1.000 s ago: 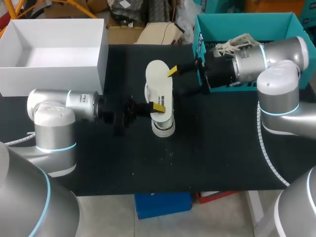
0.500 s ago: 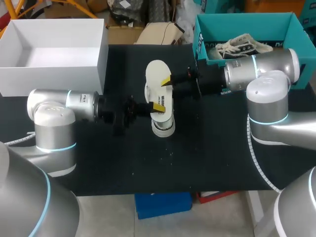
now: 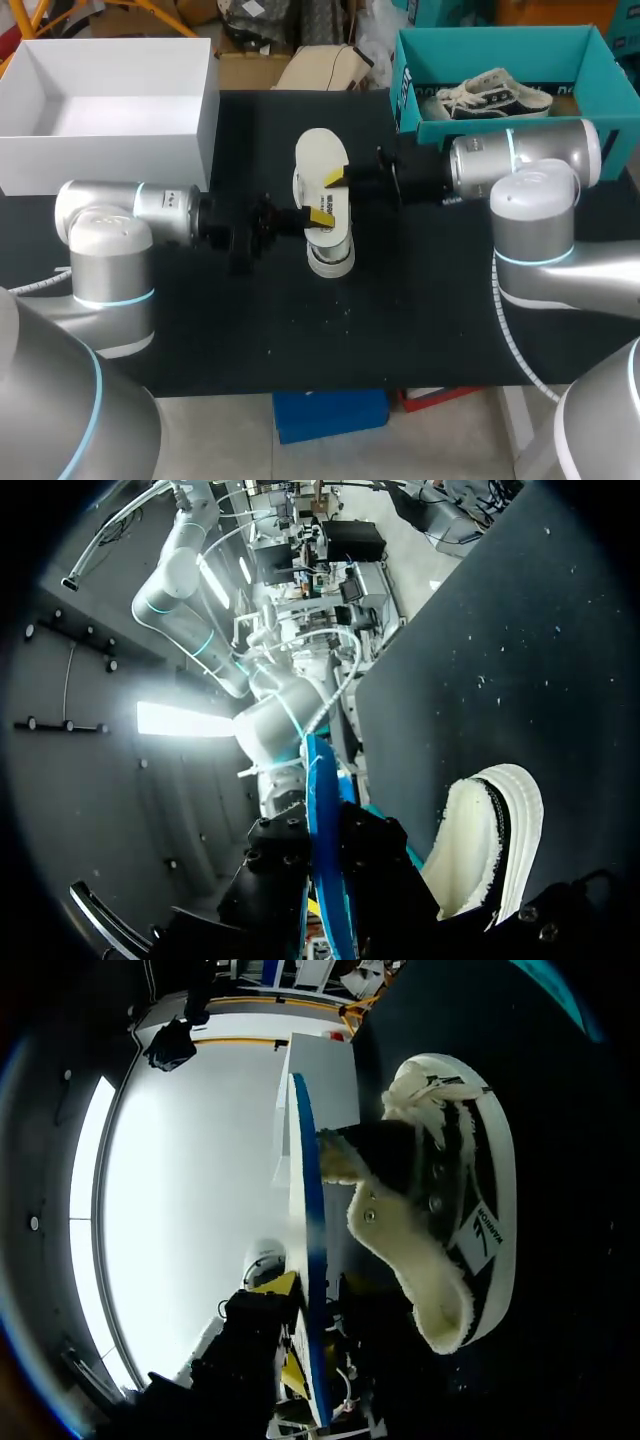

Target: Take the shoe out of the shoebox, open the shoe tongue, remove and reinsert the insole, then place the shoe into the shoebox

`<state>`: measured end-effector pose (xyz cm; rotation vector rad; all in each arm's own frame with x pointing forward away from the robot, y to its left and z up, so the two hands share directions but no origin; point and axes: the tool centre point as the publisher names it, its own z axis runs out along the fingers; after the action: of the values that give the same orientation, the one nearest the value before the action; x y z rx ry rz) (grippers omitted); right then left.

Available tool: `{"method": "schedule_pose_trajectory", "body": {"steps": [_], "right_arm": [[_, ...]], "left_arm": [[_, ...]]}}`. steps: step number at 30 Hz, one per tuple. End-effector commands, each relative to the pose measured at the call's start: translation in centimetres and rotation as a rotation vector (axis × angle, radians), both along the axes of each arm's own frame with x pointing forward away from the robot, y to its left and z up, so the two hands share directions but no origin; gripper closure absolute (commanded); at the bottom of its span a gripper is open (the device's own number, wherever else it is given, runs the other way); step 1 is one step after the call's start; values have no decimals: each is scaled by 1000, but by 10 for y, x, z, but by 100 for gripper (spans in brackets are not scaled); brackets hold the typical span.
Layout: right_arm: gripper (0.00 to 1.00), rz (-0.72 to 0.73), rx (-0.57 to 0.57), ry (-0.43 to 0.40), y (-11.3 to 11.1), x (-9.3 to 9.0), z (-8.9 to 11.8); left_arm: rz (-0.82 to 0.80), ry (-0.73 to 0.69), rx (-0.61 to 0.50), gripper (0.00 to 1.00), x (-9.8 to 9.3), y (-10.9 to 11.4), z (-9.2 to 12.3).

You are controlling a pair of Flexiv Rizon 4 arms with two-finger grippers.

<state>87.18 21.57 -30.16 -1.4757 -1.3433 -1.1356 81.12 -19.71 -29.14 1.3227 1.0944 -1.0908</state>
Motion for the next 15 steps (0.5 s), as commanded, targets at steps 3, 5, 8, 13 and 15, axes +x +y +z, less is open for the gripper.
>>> {"method": "schedule_pose_trajectory", "body": {"steps": [3,5,8,13,15], "right_arm": [[100,-5,-3,-5,0,8,2],[100,-6,-5,-8,-1,10,3],[100,6,-6,-7,-1,11,3],[100,6,-6,-7,-1,11,3],[100,6,-6,-7,-1,11,3]], "left_arm": [[0,-3,2,100,-1,0,0],[0,-3,2,100,-1,0,0],[0,-3,2,100,-1,0,0],[0,-3,2,100,-1,0,0],[0,-3,2,11,-1,0,0]]}}
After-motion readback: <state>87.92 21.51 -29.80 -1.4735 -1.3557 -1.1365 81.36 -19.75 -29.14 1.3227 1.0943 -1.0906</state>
